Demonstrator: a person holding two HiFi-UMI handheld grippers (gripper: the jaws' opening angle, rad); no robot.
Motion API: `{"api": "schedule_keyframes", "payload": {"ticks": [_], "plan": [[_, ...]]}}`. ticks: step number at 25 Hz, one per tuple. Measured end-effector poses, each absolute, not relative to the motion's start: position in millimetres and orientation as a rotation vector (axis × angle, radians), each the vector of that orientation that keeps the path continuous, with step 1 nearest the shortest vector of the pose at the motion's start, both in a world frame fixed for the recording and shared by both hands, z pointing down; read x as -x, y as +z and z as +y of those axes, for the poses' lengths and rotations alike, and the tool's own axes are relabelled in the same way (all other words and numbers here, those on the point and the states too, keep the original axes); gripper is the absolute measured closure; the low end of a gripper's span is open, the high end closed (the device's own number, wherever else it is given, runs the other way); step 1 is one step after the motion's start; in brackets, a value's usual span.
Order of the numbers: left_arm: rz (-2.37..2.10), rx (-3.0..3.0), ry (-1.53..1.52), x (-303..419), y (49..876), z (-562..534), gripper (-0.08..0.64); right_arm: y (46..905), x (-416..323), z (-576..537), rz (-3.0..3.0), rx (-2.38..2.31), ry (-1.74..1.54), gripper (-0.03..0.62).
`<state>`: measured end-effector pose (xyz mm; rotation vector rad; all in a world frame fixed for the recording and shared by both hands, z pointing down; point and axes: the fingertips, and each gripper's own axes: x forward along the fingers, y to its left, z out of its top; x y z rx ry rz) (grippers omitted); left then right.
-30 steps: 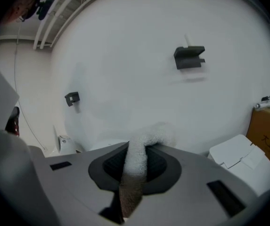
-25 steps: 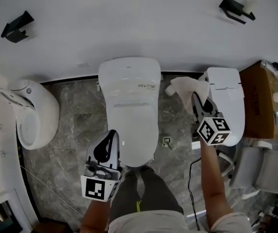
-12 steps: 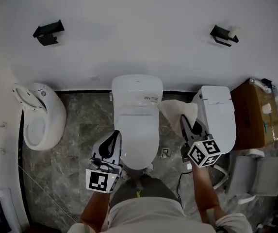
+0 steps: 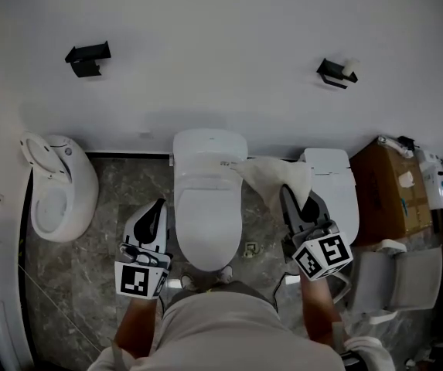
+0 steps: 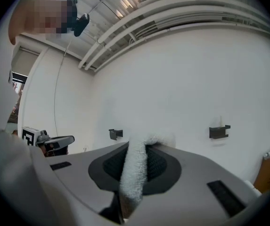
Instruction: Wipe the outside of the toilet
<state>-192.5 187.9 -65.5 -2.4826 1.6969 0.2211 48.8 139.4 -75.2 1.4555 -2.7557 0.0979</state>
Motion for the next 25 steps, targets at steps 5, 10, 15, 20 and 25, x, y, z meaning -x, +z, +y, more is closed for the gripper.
{"api": "schedule_keyframes", "payload": {"ticks": [5, 10, 15, 20, 25], "plan": [[1.683, 2.499, 0.219, 195.2, -66.5, 199.5, 0.543, -88.2, -48.3, 164.1, -2.761, -1.496, 0.07, 0.522], [1.659, 2.503, 0.214, 200.8, -71.0, 203.3, 0.543, -86.0, -55.6, 178.1, -2.734, -1.558, 0.075, 0.522], [1.632, 2.514, 0.199, 200.0, -75.1, 202.1, 0.543, -79.8, -71.9, 183.9, -2.663, -1.657, 0.057, 0.522], [1.616, 2.53, 0.205, 184.8, -79.0, 195.1, 0.543, -81.1, -96.0, 184.1, -2.616, -1.731, 0.057, 0.522], [1.635, 2.517, 0.201, 176.2, -79.9, 188.4, 0.543, -84.5, -110.4, 174.4, -2.618, -1.735, 0.039, 0.522]]}}
